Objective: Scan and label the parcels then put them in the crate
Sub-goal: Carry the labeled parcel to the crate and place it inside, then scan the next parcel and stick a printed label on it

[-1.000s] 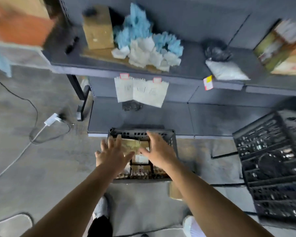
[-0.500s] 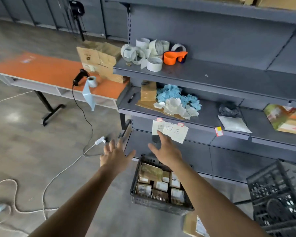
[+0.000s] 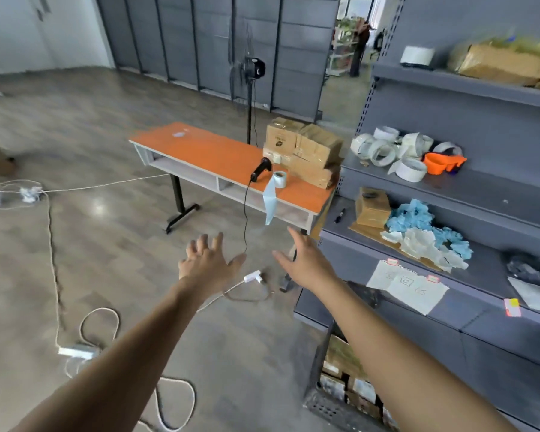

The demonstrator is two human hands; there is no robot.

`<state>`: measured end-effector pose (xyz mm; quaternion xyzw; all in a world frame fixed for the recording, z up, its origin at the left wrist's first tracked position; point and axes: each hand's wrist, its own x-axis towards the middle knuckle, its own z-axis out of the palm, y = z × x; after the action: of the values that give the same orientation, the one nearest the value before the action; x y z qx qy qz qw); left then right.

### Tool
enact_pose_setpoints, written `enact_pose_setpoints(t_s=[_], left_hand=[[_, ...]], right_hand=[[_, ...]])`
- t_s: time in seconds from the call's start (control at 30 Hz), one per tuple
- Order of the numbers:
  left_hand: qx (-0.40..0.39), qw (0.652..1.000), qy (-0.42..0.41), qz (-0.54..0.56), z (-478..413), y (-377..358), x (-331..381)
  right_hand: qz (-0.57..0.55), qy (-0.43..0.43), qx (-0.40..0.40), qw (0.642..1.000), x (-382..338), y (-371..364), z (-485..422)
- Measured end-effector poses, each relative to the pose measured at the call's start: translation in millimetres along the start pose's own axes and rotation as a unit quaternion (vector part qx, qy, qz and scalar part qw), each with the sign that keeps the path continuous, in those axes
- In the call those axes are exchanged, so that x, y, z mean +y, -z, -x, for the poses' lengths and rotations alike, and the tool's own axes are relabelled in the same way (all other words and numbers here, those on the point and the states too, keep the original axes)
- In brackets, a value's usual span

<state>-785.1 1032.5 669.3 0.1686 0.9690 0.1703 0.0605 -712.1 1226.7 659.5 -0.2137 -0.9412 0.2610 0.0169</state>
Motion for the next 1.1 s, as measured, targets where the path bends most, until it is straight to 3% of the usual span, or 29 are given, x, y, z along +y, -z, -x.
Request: enact_pose_setpoints(t_s=[0.2, 0.4, 0.73, 1.1], left_hand=[[0.001, 1.0, -0.014, -0.027, -35.1, 55.7, -90.5], [0.011, 0.999, -0.036, -0.02, -86.7, 73.8, -121.2], [-0.016, 0.996, -0.069, -0.045, -251.3, 70.6, -119.7], [-0.02, 0.992, -0.12, -0.034, -468.2, 74.8, -59.0]], right_hand=[[0.023, 0.028, 0.01, 0.999, -109.8, -38.5, -28.3], [0.048, 0.039, 0.019, 0.998, -159.3, -53.7, -71.2], [0.02, 0.014, 0.033, 0.999, -154.2, -76.4, -239.1], [0.014, -0.014, 0.055, 0.998, -130.8, -36.1, -452.5]])
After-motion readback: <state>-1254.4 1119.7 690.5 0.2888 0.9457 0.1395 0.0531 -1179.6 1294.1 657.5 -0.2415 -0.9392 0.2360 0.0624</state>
